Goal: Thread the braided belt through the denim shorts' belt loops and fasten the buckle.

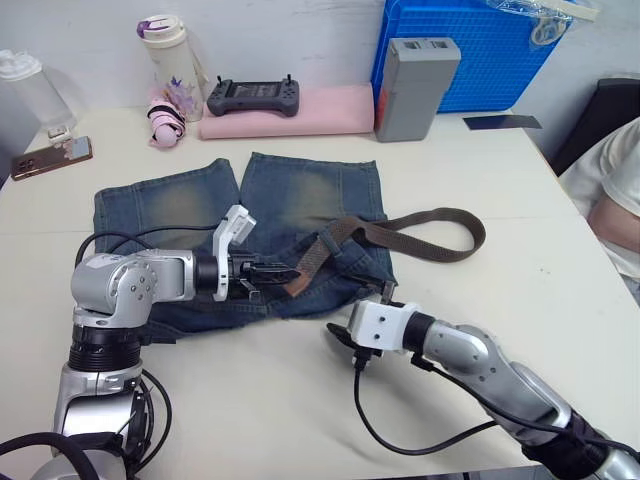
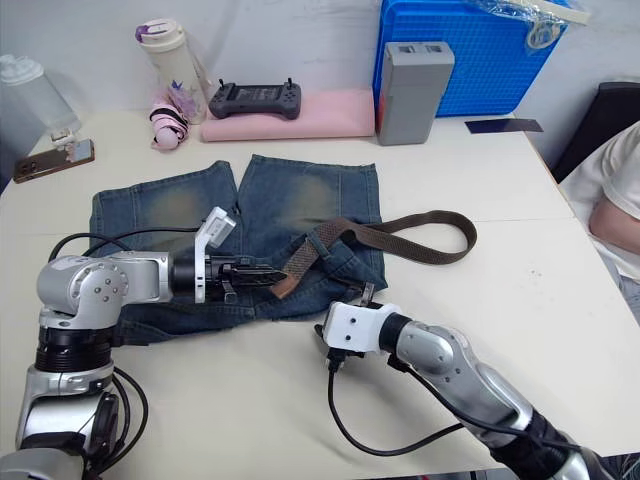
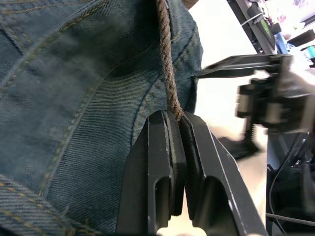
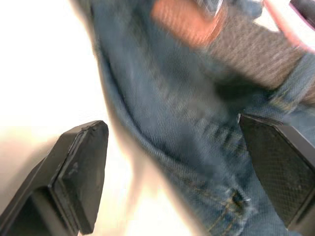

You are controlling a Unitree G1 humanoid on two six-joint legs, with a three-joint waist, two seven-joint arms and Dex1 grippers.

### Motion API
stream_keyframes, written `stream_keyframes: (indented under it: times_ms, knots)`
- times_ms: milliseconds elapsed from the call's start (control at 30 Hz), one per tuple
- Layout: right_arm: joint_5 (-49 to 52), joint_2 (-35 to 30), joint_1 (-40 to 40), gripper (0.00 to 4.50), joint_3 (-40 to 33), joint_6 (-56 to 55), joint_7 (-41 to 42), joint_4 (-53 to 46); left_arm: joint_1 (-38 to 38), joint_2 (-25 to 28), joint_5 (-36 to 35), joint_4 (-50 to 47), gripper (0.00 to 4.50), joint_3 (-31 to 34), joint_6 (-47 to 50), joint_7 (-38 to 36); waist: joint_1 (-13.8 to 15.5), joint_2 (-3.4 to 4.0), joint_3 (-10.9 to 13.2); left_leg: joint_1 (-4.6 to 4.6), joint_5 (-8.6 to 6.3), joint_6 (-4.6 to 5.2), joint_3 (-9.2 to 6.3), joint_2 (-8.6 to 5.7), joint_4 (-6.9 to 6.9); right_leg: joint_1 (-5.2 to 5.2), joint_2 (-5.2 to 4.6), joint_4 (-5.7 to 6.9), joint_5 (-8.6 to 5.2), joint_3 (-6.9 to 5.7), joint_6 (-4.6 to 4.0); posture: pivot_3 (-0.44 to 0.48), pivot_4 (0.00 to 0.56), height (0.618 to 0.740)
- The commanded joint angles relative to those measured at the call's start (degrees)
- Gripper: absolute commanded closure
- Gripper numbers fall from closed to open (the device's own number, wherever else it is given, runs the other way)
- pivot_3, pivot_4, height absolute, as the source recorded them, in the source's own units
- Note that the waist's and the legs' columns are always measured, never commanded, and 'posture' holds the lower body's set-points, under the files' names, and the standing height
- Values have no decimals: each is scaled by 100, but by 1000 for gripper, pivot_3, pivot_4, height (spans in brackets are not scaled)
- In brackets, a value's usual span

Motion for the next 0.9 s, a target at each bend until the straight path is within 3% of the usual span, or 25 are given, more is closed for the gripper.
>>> stream_keyframes:
  times_ms: [33, 100, 333, 367, 733, 900]
  knots:
    - [-705, 200, -37, 277, 154, 219, -93, 377, 41, 68, -172, -324, 4500, 175, -134, -31, 5, -1, -1, 1, 0, -1, 0, 0, 0, 0, 0, 0, 0, 0, 0, 0, 150, 724]
    - [-715, 482, 0, 881, 26, 511, -162, 515, 68, 106, -177, -339, 4500, 192, -178, -40, 10, -8, -5, 11, 1, -4, -2, 7, -1, 11, 4, -2, -2, -3, -3, 0, 150, 724]
    - [-704, 658, 122, 4239, -564, 1176, -98, 581, 114, 476, 44, -322, 4500, -154, -562, -301, 85, -8, -5, 18, 6, -12, -3, 5, 4, 13, 2, -3, -3, 2, -7, 0, 150, 724]
    - [-711, 640, 135, 4471, -601, 1188, -83, 577, 133, 543, 94, -321, 4500, -239, -663, -348, 98, -8, -5, 16, 6, -12, -8, 4, 4, 13, 1, -2, -4, 1, -8, 0, 150, 724]
    - [-368, -449, 1206, 4471, -2134, 1087, 343, 78, 277, 1168, 304, -56, 4500, -723, -1593, -1317, 238, -5, -4, -8, -1, -4, -29, -7, 0, 17, 0, -18, -4, -12, -6, 0, 150, 724]
    - [-253, -407, 1247, 4471, -2348, 1162, 404, -50, 375, 1070, 249, -250, 4500, -794, -1700, -1364, 225, -6, -3, -7, -1, -3, -29, -5, 0, 18, 1, -16, -4, -14, -6, 0, 150, 724]
